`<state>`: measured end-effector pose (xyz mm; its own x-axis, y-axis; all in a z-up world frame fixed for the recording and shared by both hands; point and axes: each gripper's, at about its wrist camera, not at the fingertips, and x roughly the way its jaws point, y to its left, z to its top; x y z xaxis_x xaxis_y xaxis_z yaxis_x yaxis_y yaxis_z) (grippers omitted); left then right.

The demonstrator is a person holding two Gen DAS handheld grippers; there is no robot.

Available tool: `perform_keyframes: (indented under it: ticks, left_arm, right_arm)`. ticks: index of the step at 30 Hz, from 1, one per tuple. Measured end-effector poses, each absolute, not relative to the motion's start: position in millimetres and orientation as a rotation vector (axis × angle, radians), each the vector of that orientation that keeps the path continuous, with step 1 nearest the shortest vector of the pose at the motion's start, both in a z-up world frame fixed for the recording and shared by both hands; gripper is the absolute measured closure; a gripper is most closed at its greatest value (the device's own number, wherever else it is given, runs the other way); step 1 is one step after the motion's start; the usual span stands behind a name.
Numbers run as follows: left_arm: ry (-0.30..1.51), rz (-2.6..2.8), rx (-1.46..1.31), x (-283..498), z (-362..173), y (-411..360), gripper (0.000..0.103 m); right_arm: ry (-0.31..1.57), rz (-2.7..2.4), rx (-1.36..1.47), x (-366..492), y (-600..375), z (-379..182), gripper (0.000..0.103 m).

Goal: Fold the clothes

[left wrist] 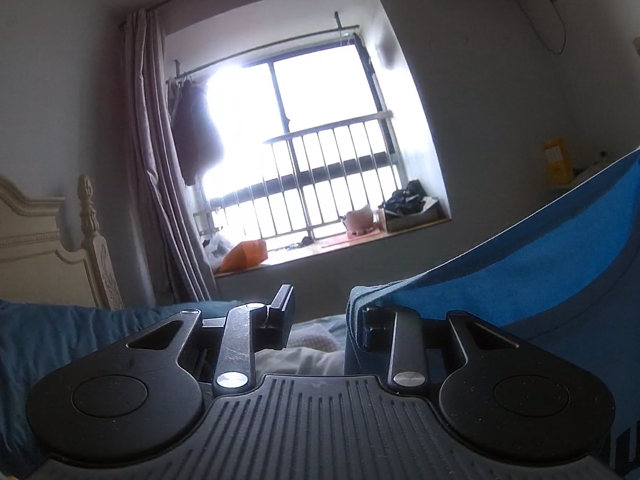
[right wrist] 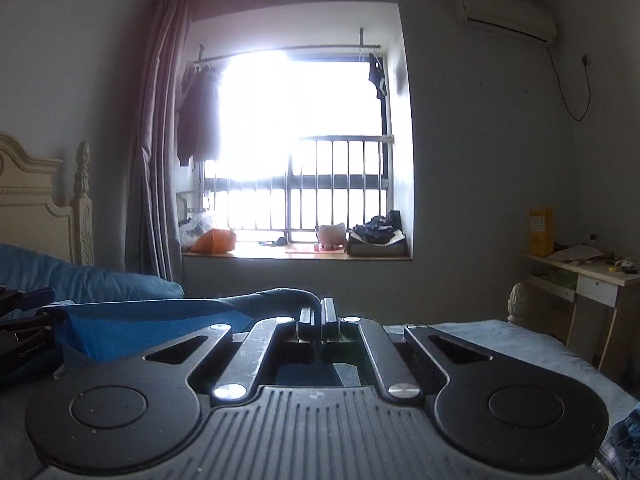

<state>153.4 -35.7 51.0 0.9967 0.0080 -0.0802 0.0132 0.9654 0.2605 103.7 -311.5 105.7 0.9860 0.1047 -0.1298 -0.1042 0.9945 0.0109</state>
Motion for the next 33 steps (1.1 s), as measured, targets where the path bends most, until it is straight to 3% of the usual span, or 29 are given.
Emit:
perform_keyframes:
  ticks: [2,4,5,6,7,8,13,19,26,33]
  left_arm:
    - [0.143,-0.006,0.302,172.8,31.4,-46.6,0.052]
    - [0.259,-0.032,0.363,192.2,0.9,-57.1,0.031]
    - [0.332,-0.053,0.389,203.0,-16.4,-61.2,0.026]
    - [0.416,-0.08,0.404,212.5,-36.1,-62.5,0.021]
    - [0.491,-0.1,0.412,218.4,-55.9,-62.0,0.021]
    - [0.56,-0.115,0.416,223.1,-74.3,-60.5,0.021]
    - [0.717,-0.144,0.282,229.3,-102.6,-33.5,0.019]
    - [0.741,-0.164,-0.074,246.3,-79.2,10.5,0.01]
    - [0.762,-0.183,-0.522,256.6,-69.4,63.3,0.009]
    - [0.804,-0.187,-0.53,254.7,-64.1,72.2,0.009]
  right_arm:
    - [0.18,0.083,0.022,128.8,-311.7,84.0,0.1]
    - [0.271,0.067,0.022,160.4,-309.6,56.2,0.097]
    - [0.331,0.058,0.031,176.5,-309.2,39.0,0.094]
    - [0.411,0.052,0.045,191.7,-309.1,19.1,0.078]
    - [0.502,0.034,0.06,206.2,-309.1,-3.6,0.057]
    - [0.578,0.022,0.065,213.3,-308.4,-26.2,0.051]
    - [0.813,0.015,0.083,226.0,-305.1,-102.2,0.05]
    - [0.784,0.02,0.188,220.5,-325.4,-87.3,0.042]
    - [0.768,0.018,0.393,209.7,-354.2,-72.8,0.039]
    - [0.774,0.019,0.423,200.4,-352.4,-72.2,0.039]
